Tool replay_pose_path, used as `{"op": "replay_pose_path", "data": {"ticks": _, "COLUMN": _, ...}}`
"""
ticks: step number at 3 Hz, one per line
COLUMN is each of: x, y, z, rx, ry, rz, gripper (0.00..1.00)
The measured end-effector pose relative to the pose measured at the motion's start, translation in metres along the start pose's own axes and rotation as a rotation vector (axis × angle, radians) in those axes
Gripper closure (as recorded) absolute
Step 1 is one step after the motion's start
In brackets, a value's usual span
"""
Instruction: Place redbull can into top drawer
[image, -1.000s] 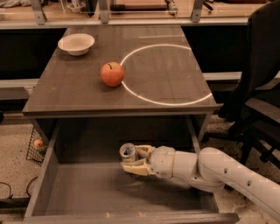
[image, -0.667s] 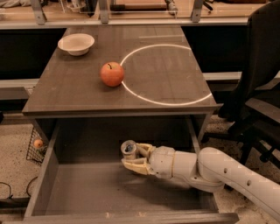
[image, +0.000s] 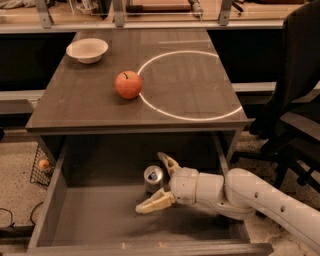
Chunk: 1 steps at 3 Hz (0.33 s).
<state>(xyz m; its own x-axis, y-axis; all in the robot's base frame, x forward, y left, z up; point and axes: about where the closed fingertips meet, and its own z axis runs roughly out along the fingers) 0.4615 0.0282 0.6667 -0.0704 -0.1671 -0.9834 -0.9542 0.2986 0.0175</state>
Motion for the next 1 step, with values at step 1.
{"op": "replay_pose_path", "data": {"ticks": 1, "x": 0.0, "y": 0.0, "z": 0.0, "rx": 0.0, "ry": 0.0, "rz": 0.0, "gripper": 0.0}}
